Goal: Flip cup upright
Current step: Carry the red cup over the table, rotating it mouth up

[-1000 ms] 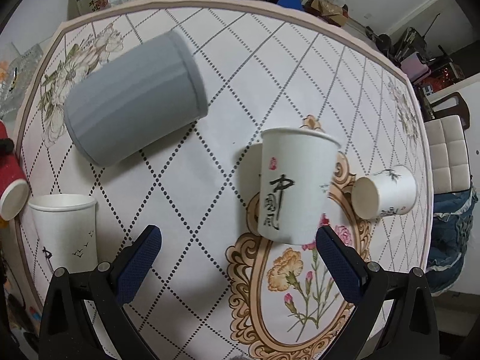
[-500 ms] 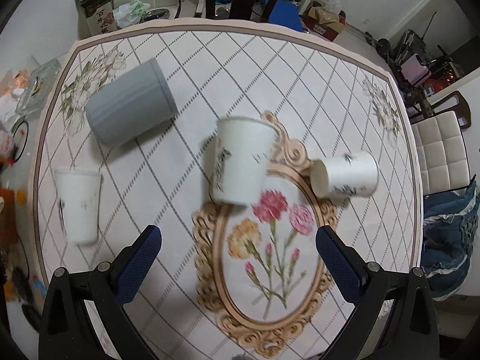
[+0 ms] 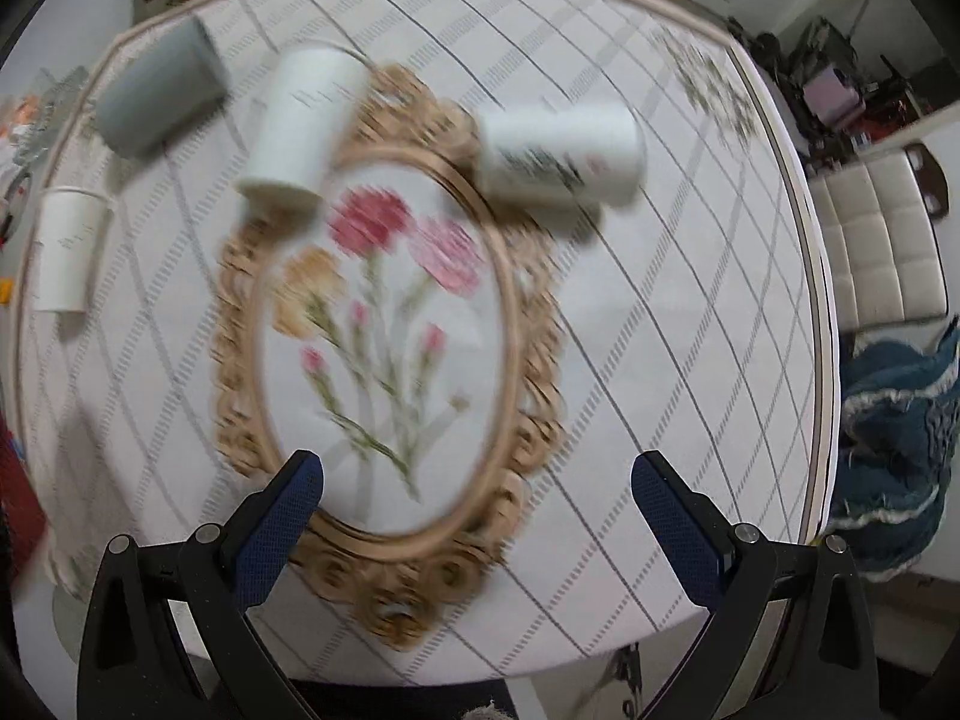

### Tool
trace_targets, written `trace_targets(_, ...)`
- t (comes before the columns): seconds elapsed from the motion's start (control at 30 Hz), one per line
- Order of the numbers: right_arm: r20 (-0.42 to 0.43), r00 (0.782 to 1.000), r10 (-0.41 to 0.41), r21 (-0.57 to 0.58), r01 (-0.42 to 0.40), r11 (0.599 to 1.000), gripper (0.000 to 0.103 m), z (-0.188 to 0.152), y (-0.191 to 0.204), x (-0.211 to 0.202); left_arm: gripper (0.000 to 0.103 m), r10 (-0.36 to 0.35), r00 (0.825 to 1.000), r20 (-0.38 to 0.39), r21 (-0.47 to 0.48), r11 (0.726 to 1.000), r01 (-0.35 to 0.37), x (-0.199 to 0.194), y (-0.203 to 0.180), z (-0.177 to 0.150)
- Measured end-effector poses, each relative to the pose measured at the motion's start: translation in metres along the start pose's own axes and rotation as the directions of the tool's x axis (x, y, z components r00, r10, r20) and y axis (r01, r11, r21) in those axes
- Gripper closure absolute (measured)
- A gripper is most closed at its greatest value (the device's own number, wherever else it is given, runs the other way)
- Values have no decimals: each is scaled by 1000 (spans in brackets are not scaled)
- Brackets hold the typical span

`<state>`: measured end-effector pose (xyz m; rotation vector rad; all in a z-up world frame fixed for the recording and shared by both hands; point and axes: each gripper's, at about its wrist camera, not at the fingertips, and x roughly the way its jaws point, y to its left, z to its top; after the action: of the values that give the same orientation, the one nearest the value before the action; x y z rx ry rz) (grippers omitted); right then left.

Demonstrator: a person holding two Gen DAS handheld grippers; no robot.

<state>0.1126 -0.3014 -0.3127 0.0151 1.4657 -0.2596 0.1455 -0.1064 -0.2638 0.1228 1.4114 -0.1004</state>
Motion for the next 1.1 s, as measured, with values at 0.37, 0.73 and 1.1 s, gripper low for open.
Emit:
trace_targets(0.37, -83, 995, -58, 132, 69, 989, 0, -28, -89, 48, 24, -23, 984, -176, 132, 990, 47, 82, -93, -26)
trace_targets(0.73, -54, 997, -56, 186, 65, 980, 0, -21, -108, 50, 11, -48, 969, -241, 98, 992, 73, 110, -96, -20)
trace_targets(1.1, -32, 998, -56, 168, 61, 984, 0, -18, -86, 41, 5, -83, 968, -239, 64, 993, 101, 106, -80, -19)
